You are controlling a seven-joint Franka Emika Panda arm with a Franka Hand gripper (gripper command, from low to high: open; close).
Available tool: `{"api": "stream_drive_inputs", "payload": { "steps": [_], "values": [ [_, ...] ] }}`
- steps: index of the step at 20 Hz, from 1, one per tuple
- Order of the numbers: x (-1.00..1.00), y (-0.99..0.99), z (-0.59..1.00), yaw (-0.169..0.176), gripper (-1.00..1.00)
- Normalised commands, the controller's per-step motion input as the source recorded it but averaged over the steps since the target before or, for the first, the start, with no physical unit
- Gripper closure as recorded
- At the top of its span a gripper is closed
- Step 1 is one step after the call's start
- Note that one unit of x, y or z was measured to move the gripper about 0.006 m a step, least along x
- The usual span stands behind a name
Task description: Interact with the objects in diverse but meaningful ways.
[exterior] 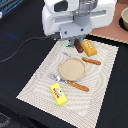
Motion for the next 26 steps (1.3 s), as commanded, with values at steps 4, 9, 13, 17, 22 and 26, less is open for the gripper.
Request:
{"api": "stream_drive_inputs", "payload": {
  "steps": [4,9,13,17,22,26],
  "values": [
    [-0.66,0.26,0.05,0.038,1.0],
    [-0.71,0.2,-0.05,0.056,1.0],
    [-0.66,0.1,-0.27,0.043,1.0],
    [-0.66,0.06,-0.29,0.039,1.0],
    [-0.65,0.0,-0.31,0.025,1.0],
    [-0.64,0.0,-0.28,0.019,1.0]
  ]
}}
